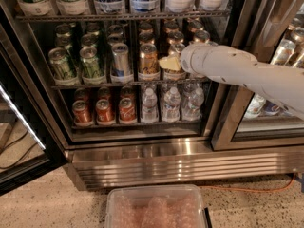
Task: Pick orange can from middle shelf of fridge
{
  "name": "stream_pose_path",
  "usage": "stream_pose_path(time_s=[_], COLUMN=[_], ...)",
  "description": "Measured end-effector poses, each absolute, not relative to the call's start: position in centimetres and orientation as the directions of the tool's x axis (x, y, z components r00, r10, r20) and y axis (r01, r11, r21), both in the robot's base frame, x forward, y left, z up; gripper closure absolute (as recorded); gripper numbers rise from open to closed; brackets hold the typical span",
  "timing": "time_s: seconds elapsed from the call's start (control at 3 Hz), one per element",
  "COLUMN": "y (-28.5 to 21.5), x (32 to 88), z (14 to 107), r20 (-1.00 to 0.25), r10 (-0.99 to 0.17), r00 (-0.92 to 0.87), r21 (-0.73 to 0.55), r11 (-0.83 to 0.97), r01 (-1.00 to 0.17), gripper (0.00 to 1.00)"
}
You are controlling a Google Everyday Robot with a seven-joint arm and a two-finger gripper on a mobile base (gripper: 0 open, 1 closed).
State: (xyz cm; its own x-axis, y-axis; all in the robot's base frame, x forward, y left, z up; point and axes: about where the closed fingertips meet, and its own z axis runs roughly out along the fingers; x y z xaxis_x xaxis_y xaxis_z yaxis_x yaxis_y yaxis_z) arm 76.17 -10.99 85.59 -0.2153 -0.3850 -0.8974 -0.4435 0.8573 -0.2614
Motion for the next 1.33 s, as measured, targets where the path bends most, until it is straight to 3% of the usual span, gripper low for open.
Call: stream_pose_path(time_s=[0.33,1.0,1.33], y=[-10.25,-9.65,-9.66], x=[76.3,76.02,75.97], z=[85.08,84.57,84.74], r20=[-0.896,-0.89,-0.89], r10=[-0.384,-0.387,-0.387], r00=[-0.223,-0.242,-0.241], r21=[-0.254,-0.245,-0.245], r11=[0.855,0.852,0.852], r01=[-0.452,-0.462,-0.463], gripper=[0.43,0.89,1.0])
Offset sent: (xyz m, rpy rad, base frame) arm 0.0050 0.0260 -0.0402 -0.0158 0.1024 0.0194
